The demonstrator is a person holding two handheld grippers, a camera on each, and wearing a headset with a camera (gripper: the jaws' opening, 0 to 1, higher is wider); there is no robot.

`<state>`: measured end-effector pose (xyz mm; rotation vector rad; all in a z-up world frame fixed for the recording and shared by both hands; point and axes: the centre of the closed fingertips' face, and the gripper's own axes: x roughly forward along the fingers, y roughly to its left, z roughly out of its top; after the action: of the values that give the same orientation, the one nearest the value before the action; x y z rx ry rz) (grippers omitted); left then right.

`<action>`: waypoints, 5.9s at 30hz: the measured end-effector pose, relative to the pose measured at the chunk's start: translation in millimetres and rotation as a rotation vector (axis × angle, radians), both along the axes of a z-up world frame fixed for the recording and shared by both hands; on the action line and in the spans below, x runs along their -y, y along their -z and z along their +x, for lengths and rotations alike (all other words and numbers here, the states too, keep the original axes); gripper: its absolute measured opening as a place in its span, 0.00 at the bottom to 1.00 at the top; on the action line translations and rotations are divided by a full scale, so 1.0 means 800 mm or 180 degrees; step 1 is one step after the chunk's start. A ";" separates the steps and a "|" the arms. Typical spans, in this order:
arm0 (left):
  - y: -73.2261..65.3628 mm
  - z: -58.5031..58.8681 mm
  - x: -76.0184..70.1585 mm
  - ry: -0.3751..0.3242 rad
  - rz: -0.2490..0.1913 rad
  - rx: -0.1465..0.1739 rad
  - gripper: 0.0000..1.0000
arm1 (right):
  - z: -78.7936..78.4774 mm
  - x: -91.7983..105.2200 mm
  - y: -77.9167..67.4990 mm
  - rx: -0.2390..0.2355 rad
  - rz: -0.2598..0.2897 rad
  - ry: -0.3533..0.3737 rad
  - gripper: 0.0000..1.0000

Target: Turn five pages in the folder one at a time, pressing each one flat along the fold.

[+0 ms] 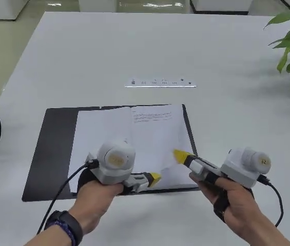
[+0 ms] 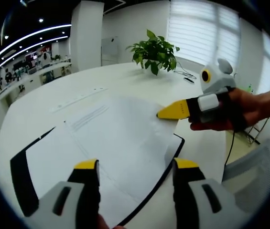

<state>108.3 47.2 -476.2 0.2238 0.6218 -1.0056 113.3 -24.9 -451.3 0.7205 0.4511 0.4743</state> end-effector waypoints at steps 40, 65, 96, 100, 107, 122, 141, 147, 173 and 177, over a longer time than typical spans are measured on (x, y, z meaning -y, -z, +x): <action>-0.035 0.018 -0.193 -0.0688 -0.0077 0.0145 0.68 | 0.024 -0.138 -0.041 0.0118 0.0168 -0.0307 0.00; -0.053 0.013 -0.236 -0.0865 -0.0057 0.0216 0.70 | 0.023 -0.225 -0.038 0.0034 0.0267 -0.0778 0.00; -0.044 0.012 -0.276 -0.1119 -0.0078 0.0128 0.70 | 0.022 -0.290 0.022 -0.0320 0.0266 -0.1079 0.00; -0.043 0.012 -0.278 -0.1129 -0.0074 0.0115 0.70 | 0.025 -0.297 0.033 -0.0376 0.0264 -0.1080 0.00; -0.038 0.013 -0.278 -0.1118 -0.0079 0.0081 0.71 | 0.026 -0.306 0.054 -0.0508 0.0259 -0.1081 0.00; -0.037 0.010 -0.268 -0.1037 -0.0078 0.0072 0.70 | 0.028 -0.320 0.096 -0.0738 0.0110 -0.1072 0.00; -0.036 0.009 -0.274 -0.1079 -0.0114 0.0034 0.71 | 0.012 -0.337 0.106 -0.0838 0.0123 -0.1252 0.31; -0.034 0.012 -0.269 -0.1095 -0.0161 -0.0018 0.69 | 0.011 -0.316 0.083 -0.0589 0.0202 -0.1233 0.44; 0.024 0.031 -0.232 -0.0965 -0.0056 -0.0174 0.17 | 0.024 -0.142 0.044 -0.0280 -0.0148 -0.0369 0.25; 0.045 0.031 -0.234 -0.0984 0.0111 -0.0246 0.08 | 0.023 -0.140 0.045 -0.0296 -0.0143 -0.0352 0.25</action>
<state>132.8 234.1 -512.4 0.1151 0.7203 -0.7081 131.9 87.2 -487.2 0.6783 0.5895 0.5343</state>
